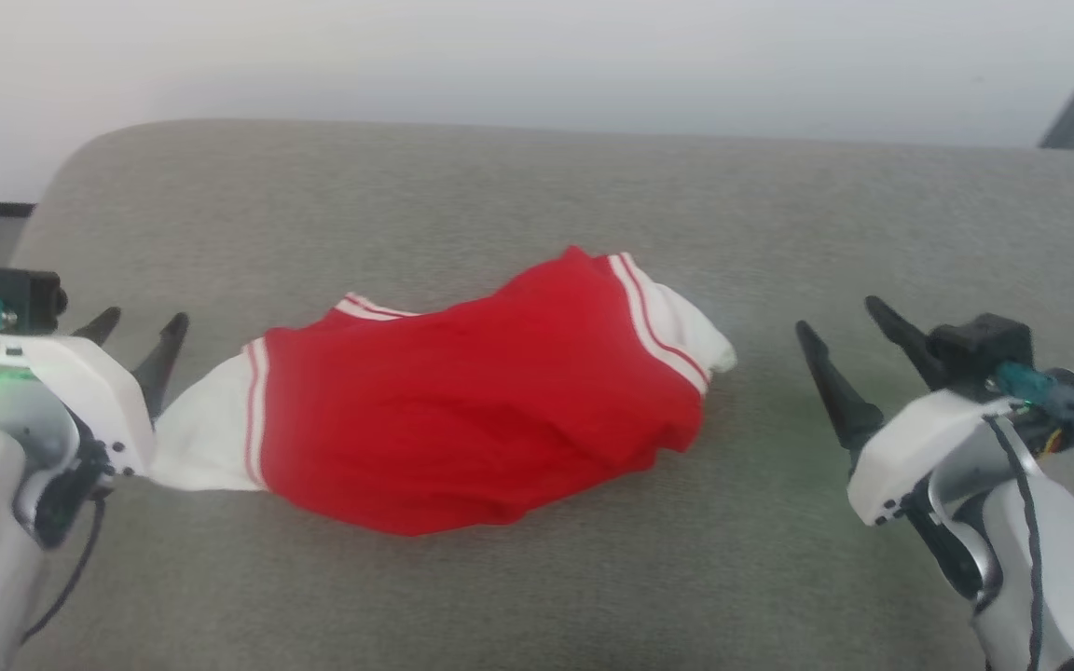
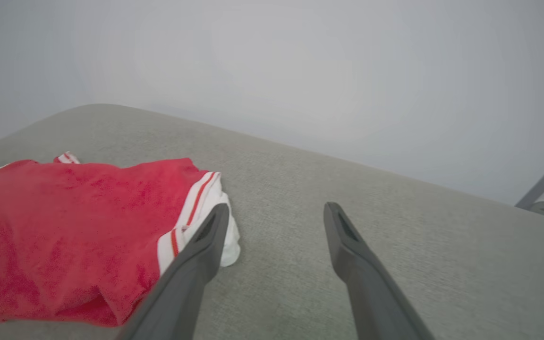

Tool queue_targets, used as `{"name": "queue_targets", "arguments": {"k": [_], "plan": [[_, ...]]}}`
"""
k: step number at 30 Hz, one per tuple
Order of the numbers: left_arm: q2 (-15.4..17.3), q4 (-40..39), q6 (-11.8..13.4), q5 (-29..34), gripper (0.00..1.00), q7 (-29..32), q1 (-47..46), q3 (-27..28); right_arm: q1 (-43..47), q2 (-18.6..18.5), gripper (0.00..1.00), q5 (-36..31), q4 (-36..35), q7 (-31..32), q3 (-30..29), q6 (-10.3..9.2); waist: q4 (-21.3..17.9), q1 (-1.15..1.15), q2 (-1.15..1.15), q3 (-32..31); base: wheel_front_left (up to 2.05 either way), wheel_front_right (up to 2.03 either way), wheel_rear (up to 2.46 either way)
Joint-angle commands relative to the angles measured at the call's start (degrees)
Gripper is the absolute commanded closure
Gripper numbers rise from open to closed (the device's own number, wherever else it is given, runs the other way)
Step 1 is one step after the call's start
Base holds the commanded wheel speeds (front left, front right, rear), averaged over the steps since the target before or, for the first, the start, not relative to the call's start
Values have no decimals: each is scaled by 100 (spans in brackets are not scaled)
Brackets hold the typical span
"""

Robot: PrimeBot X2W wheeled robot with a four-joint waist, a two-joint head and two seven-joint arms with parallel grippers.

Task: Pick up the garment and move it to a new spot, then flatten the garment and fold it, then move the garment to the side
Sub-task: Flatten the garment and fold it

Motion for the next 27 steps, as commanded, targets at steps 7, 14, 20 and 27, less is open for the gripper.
{"name": "queue_targets", "arguments": {"k": [7, 14, 20, 27], "plan": [[-98, -975, 510, 97, 0, -1228, 755, 258, -568, -110, 0, 437, 607, 759, 338, -8, 593, 0, 0, -117, 0, 0, 0], [-164, -2282, 1281, 91, 0, -1870, 1811, 653, -1048, -264, 0, 667, 1315, 1462, 641, -9, 984, 0, 0, -84, 0, 0, 0], [-353, -3380, 1805, 272, 0, -1988, 2668, 1117, -1389, -415, 0, 783, 1832, 2089, 819, -8, 1258, 0, 0, 33, 0, 0, 0], [-902, -4218, 1943, 688, 0, -1992, 3340, 1878, -1678, -539, 0, 922, 2363, 2866, 1077, -8, 1448, 0, 0, 151, 0, 0, 0]]}}
